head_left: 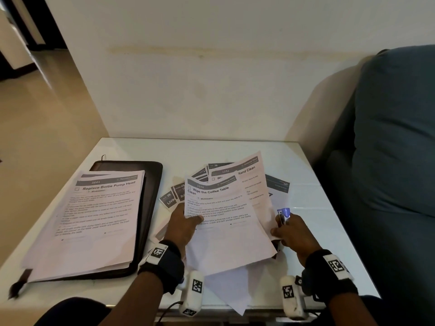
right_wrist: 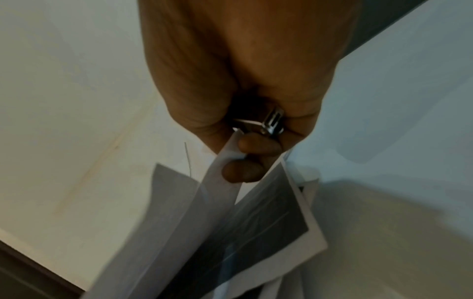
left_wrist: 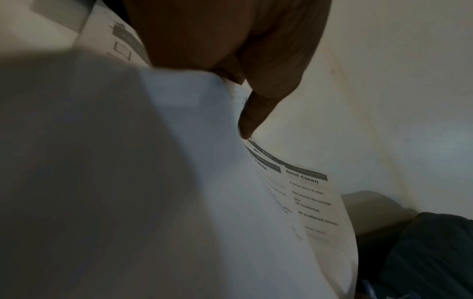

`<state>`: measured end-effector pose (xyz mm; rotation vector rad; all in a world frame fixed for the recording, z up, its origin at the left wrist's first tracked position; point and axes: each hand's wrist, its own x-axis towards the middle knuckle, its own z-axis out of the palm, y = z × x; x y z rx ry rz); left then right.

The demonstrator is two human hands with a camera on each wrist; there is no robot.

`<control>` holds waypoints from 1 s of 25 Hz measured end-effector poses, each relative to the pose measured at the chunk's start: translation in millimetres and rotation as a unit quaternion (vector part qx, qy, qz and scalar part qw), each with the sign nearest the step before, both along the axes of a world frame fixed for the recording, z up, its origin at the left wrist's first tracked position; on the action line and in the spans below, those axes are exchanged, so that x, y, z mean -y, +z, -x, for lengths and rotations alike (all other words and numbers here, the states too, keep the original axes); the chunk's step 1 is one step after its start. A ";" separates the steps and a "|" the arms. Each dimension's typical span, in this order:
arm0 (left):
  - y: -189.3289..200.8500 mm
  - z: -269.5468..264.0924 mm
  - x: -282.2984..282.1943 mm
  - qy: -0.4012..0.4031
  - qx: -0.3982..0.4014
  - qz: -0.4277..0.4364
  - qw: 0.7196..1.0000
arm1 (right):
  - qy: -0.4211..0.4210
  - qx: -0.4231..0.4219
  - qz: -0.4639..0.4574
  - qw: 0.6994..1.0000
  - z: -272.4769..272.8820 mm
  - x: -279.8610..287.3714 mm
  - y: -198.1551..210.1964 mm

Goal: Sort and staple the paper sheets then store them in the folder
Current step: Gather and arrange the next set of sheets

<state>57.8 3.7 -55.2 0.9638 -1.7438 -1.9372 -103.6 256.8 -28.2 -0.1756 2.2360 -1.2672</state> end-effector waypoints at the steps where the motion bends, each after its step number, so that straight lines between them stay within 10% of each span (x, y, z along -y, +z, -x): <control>1: 0.7 0.7 0.3 -0.001 -0.004 0.001 1.000 | 0.001 0.010 0.003 1.000 -0.6 0.1 1.2; 12: 10.3 2.2 1.6 -0.003 -0.035 -0.057 0.998 | 0.123 0.056 0.017 0.991 -15.2 -2.7 21.9; 25: 12.2 -15.1 -6.0 -0.087 0.032 0.007 0.996 | 0.049 -0.057 -0.049 0.996 -6.0 10.1 -11.9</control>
